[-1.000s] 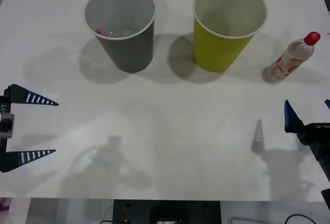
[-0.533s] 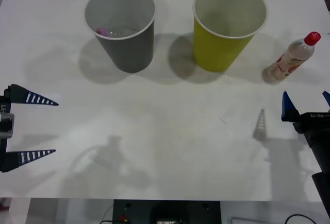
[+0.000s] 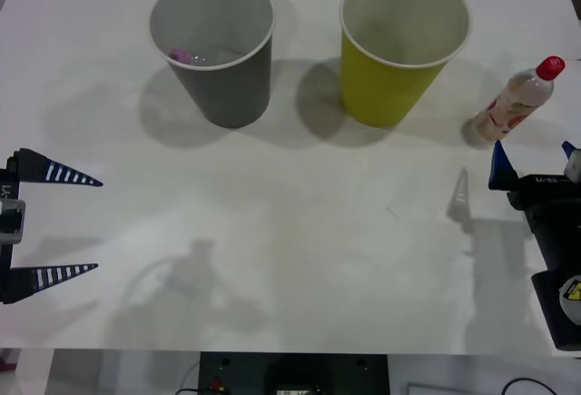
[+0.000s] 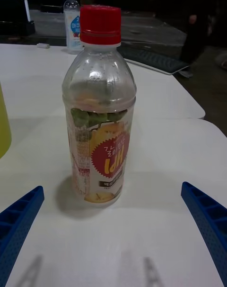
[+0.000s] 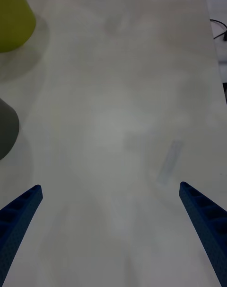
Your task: Put the can into the green bin and the plastic bottle into the gray bin
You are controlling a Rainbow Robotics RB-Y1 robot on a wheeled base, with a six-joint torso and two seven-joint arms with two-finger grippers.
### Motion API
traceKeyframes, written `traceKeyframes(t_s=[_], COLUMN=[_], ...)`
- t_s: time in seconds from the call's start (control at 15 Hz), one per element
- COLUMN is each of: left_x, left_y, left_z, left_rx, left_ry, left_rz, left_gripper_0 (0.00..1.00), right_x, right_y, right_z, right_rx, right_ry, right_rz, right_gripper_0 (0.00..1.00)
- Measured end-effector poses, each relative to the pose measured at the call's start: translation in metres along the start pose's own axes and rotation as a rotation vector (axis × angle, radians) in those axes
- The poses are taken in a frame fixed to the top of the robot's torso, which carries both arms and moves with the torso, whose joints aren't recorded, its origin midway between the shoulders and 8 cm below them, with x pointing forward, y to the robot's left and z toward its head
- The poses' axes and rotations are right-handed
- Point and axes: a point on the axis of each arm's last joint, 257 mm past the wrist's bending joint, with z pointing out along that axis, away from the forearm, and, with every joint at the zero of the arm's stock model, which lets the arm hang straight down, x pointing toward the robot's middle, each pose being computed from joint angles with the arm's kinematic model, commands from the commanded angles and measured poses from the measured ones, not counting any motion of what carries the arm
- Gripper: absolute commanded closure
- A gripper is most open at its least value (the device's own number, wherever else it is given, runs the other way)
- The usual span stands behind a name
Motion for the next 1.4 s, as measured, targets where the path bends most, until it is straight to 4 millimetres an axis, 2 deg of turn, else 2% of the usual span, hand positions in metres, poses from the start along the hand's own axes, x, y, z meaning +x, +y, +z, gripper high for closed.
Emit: traceKeyframes(t_s=[0.73, 1.4], left_x=[0.0, 0.0], left_y=[0.0, 0.0], left_z=[0.0, 0.0], left_rx=[0.0, 0.0], left_ry=[0.0, 0.0], left_rz=[0.0, 0.0], left_gripper_0=[0.0, 0.0], right_x=[-0.009, -0.015], right_y=[0.004, 0.007], right_z=[0.068, 0.113], right_rx=[0.076, 0.111], right_ry=[-0.033, -0.02], right_rz=[0.008, 0.004], right_gripper_0=[0.0, 0.0])
